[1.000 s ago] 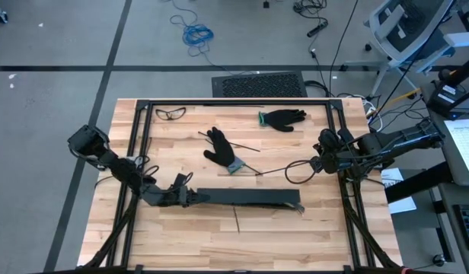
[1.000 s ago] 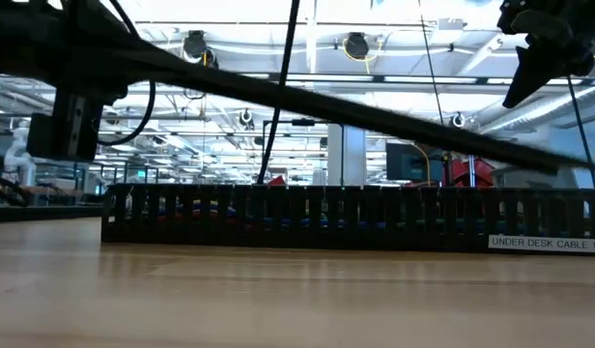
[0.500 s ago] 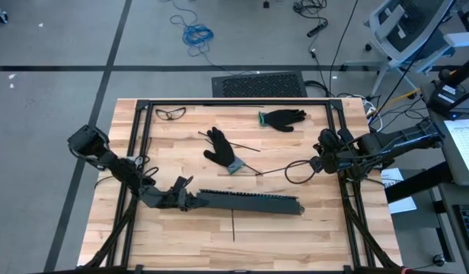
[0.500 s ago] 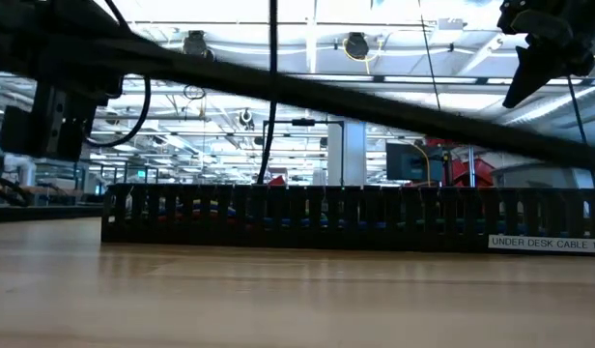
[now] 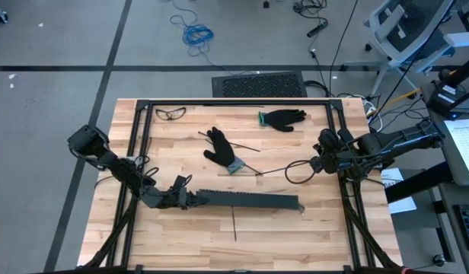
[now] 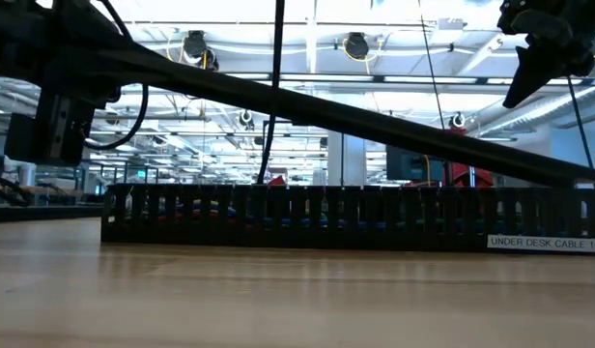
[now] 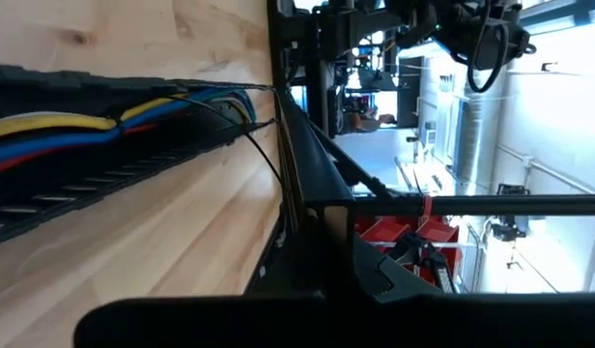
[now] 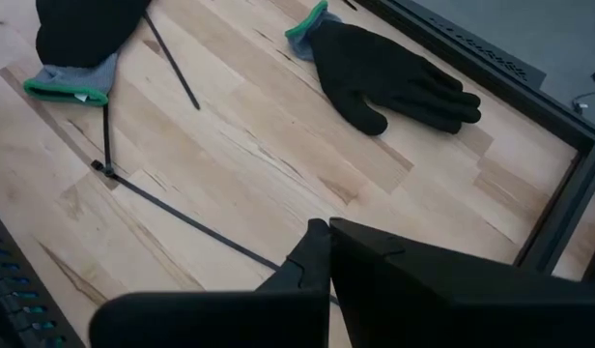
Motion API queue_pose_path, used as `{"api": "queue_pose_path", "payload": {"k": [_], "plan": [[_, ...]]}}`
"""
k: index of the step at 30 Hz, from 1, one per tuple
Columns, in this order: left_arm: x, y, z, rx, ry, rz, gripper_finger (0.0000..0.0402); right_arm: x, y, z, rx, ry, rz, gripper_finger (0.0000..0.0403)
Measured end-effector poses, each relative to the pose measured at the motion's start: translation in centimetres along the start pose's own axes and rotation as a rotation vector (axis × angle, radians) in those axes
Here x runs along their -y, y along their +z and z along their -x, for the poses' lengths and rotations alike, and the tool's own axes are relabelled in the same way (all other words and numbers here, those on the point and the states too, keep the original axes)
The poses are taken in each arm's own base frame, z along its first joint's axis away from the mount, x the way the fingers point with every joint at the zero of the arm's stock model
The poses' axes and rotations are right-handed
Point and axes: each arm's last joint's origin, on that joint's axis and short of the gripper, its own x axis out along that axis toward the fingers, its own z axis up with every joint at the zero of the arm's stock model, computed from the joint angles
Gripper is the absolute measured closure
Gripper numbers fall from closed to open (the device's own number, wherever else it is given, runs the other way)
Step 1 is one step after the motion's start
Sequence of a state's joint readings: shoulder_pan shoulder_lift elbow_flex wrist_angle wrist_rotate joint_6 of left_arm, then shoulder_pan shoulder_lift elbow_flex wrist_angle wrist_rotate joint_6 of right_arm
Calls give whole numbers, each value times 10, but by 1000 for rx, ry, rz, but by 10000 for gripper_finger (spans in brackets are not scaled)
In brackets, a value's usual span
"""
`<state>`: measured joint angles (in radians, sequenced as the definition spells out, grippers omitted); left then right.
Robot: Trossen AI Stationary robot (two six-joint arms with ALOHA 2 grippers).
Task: Ziptie cables
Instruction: Insert the black cover of the black cable duct
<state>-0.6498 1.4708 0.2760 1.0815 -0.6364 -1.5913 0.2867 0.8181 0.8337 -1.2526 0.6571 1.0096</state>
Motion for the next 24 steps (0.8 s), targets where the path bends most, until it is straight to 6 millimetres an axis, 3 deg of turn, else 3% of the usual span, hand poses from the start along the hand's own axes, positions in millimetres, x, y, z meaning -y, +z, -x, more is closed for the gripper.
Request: {"api": "queue_pose_path", "payload": {"k": [24], "plan": [[5, 0, 0, -15, -44, 33, 400, -1, 1, 0, 1, 13, -8, 403]]}}
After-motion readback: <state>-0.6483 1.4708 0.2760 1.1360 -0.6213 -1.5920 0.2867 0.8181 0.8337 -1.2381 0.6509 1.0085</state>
